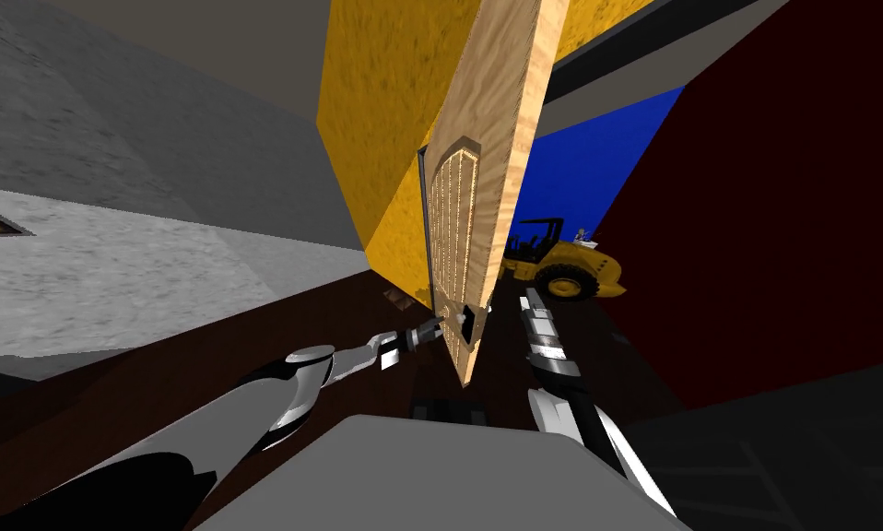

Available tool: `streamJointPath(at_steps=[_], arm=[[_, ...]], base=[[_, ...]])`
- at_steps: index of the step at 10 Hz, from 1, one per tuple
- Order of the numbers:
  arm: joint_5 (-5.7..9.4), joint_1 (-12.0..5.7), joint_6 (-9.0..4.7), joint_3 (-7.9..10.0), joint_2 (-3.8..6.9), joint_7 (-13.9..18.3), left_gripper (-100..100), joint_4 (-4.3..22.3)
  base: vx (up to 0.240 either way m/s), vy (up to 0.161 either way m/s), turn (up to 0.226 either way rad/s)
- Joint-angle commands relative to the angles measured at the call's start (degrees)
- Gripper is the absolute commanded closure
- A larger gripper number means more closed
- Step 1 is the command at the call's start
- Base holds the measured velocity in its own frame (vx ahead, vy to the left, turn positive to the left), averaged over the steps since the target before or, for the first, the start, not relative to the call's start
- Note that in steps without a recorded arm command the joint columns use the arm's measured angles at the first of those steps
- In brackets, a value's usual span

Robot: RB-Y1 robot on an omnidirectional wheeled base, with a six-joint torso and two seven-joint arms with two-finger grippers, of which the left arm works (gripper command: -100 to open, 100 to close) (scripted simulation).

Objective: Pull the door open

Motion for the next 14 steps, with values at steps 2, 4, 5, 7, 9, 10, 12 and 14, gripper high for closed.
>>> streamJointPath(at_steps=[2,4,5,7,9,10,12,14], arm=[[-0.08,-0.09,-0.38,1.95,-1.11,0.9,-100,3.6],[-0.13,-0.16,-0.57,3.68,-2.03,1.6,-100,6.5],[-0.15,-0.2,-0.68,4.59,-2.52,1.9,-100,8.1],[-0.18,-0.23,-0.78,5.5,-3.01,2.3,-100,9.6],[-0.23,-0.31,-0.99,7.29,-3.97,3.0,-100,12.7],[-0.23,-0.31,-0.99,7.29,-3.97,3.0,-100,12.7],[-0.25,-0.34,-1.09,8.12,-4.41,3.4,-100,14.1],[-0.31,-0.43,-1.33,10.19,-5.52,4.2,-100,17.7]], base=[[-0.053,-0.043,-0.185],[-0.041,-0.044,-0.194],[-0.041,-0.043,-0.19],[-0.026,-0.032,-0.138],[-0.013,-0.028,-0.184],[-0.011,-0.02,-0.06],[-0.01,-0.023,-0.085],[-0.018,-0.027,-0.221]])
